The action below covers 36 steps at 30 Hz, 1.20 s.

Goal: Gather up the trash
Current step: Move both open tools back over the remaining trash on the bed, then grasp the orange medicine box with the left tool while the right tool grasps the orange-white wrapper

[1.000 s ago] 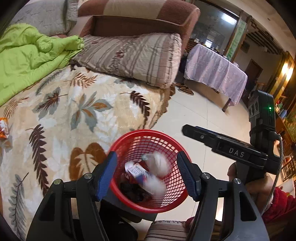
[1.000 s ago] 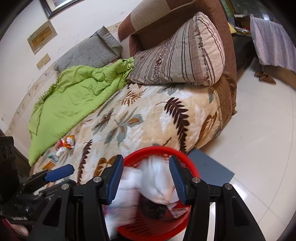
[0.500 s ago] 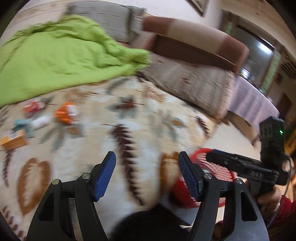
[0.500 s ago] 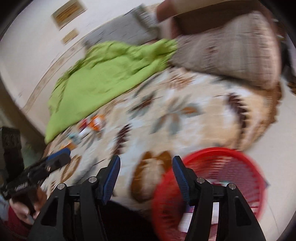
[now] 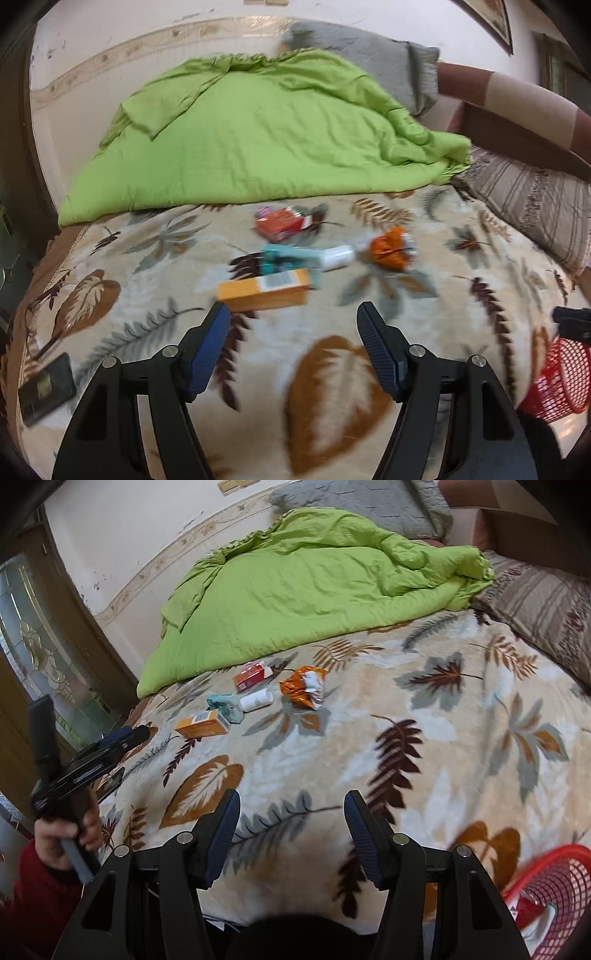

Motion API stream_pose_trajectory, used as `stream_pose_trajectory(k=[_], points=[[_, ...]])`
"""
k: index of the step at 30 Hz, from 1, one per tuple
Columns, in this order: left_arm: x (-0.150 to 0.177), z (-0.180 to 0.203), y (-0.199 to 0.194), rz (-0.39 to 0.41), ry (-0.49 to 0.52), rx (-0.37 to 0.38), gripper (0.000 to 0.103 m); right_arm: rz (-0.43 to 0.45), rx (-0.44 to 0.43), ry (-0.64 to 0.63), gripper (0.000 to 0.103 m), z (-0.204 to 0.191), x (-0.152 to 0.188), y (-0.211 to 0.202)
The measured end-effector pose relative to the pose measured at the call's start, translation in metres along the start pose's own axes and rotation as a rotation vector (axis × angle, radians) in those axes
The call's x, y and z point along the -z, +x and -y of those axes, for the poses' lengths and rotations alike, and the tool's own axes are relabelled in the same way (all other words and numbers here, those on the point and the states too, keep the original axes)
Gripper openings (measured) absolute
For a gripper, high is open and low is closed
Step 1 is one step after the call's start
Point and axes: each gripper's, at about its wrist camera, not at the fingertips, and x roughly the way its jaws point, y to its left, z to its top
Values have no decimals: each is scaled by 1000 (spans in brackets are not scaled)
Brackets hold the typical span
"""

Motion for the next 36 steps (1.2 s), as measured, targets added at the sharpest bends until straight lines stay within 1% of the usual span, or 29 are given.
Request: stream_pose_trajectory(k=[1,2,3,4,5,6,9,10,11,12,13,14,15,16,18,19,23,25,27,28,30,31,32,34,35,36], points=[[-3,-9,9,-16,0,2,70,-2,0,-7,63,-3,-2,3],[-7,-17,20,-36,10,24,70,-4,1,-12,63,-5,-2,6],[-12,-23,31,-46,20,51,70,-8,4,-17,63,-7,-2,9],[-14,-24,36,-44,20,53,70,-11,6,-18,64,-6,-2,10],[-19,-31,48,-45,12,63,70,-17,9,-16,64,-5,-1,12],[-24,-37,60,-59,0,101,70,-25,11,-11,64,-4,0,15],[-31,-47,86,-79,-41,148,70,-45,14,18,64,1,2,19],[-34,-53,100,-98,-52,177,70,-47,18,26,64,3,3,20],[-34,-55,107,-110,-59,176,70,-47,23,33,64,6,4,19],[-34,-57,114,-114,-57,159,70,-47,26,37,64,7,4,19],[-34,-57,118,-118,-51,161,70,-49,31,43,64,10,5,18],[-32,-58,123,-139,-41,182,70,-52,36,48,64,12,6,18],[-29,-56,127,-172,-27,198,70,-54,39,51,64,14,7,19],[-27,-53,128,-185,-10,204,70,-58,44,55,64,17,7,19],[-17,-39,122,-193,84,215,70,-66,50,67,64,22,7,22],[-9,-28,118,-197,147,213,70,-70,49,74,64,24,7,24],[11,-2,109,-186,308,150,70,-82,41,77,64,26,3,34],[14,1,107,-177,340,144,70,-89,36,67,64,22,0,40],[9,-7,107,-173,311,145,70,-91,28,59,64,19,-3,44],[4,-14,109,-172,269,152,70,-89,25,55,64,17,-5,45],[-7,-38,114,-151,138,152,71,-84,22,48,64,14,-7,46],[-11,-47,118,-144,88,157,71,-81,22,44,64,13,-8,46],[-14,-57,123,-144,25,174,71,-81,22,43,64,13,-8,46],[-18,-69,135,-172,-82,228,71,-90,23,50,64,15,-6,49],[-17,-72,142,-200,-121,273,71,-97,25,58,64,16,-5,51],[-16,-71,146,-224,-130,293,71,-102,25,65,64,17,-4,53]])
